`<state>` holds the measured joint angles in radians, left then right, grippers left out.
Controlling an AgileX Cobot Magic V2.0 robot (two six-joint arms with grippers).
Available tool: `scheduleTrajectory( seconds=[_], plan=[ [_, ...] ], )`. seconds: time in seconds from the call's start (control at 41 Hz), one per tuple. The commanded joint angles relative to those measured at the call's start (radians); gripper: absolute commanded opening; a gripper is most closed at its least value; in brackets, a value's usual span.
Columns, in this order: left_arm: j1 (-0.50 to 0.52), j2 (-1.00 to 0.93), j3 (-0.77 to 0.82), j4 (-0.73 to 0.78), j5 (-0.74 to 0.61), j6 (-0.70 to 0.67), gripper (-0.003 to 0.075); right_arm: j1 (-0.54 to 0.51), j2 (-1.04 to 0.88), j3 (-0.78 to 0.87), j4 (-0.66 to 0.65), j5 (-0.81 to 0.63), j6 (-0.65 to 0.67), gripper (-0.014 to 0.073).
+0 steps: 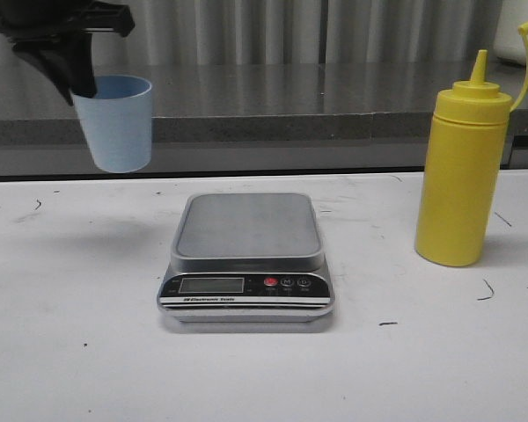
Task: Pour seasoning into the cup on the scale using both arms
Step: 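Lift the blue cup with the left gripper and carry it over the scale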
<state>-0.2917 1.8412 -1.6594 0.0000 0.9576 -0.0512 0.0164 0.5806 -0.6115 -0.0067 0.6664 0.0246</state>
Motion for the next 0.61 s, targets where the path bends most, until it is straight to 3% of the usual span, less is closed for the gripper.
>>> scheduleTrajectory(
  seconds=[0.0,0.317,0.586],
  plan=[
    [-0.055,-0.058,-0.05,-0.007,-0.016,0.002,-0.002,-0.006,0.008,-0.03,-0.01,-0.067,-0.006,0.0528],
    [-0.188,0.012,-0.16,-0.009,-0.011,-0.033,-0.002,-0.006,0.008,-0.03,-0.01,-0.067,-0.006,0.0528],
    [-0.216,0.087,-0.191,-0.009,-0.008,-0.103,-0.002,-0.006,0.008,-0.03,-0.01,-0.067,-0.006,0.0528]
  ],
)
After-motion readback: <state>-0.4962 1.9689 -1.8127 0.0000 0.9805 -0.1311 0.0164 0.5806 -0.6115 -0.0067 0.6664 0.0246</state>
